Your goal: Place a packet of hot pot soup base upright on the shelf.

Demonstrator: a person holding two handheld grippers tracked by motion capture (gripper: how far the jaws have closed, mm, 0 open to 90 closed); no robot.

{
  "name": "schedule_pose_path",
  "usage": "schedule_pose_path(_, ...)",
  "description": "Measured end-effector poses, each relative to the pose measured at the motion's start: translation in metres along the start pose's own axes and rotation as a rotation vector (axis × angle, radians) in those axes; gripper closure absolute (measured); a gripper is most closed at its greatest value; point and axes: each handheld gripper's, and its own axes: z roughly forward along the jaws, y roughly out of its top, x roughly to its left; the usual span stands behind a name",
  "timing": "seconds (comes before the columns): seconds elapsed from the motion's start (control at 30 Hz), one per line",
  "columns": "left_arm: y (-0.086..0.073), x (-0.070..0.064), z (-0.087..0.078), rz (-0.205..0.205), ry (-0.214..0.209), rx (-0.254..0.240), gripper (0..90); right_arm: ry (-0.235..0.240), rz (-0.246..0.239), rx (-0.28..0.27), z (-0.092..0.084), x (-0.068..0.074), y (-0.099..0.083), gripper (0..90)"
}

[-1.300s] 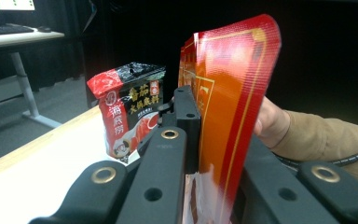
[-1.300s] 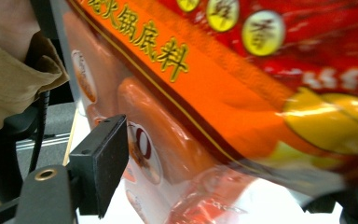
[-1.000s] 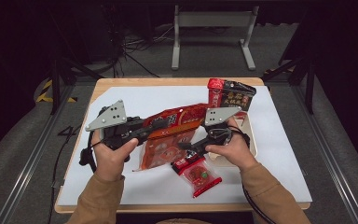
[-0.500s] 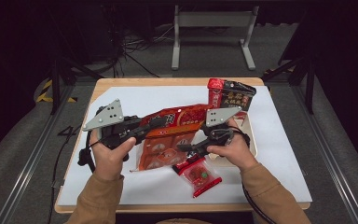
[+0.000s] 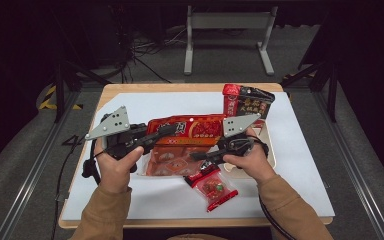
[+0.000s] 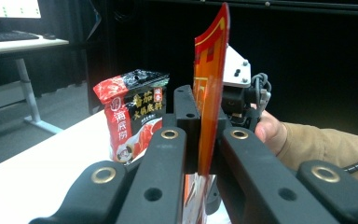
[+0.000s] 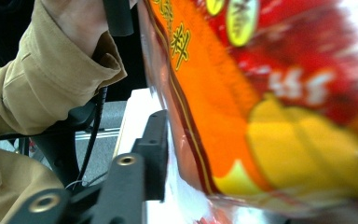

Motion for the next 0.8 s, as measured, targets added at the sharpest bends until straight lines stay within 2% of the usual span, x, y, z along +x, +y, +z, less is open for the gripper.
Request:
schedule_pose_path(0.23,-0.001,0.003,-0.001,-0.008,-0.001,-0.009,90.0,0.023,-0.015,0.029,-0.006,0.004,0.006,69.7)
schedule_pose_path(0.37,-0.002,0.004,-0.001,-0.012,-0.006,-0.012,89.8,0.012,-0.022,0.041,-0.008,0.006,0.008,69.9)
schedule_pose_path(0.53,-0.005,0.009,-0.001,-0.04,-0.026,-0.011,89.4,-0.007,-0.014,0.062,-0.013,0.008,0.013,70.1)
schedule_pose_path(0.63,-0.005,0.01,-0.001,-0.037,-0.02,-0.011,89.2,-0.022,-0.008,0.075,-0.016,0.009,0.015,70.2)
schedule_pose_path(0.8,-0.005,0.01,-0.002,-0.04,-0.017,-0.019,86.5,-0.02,0.004,0.087,-0.019,0.01,0.019,70.2)
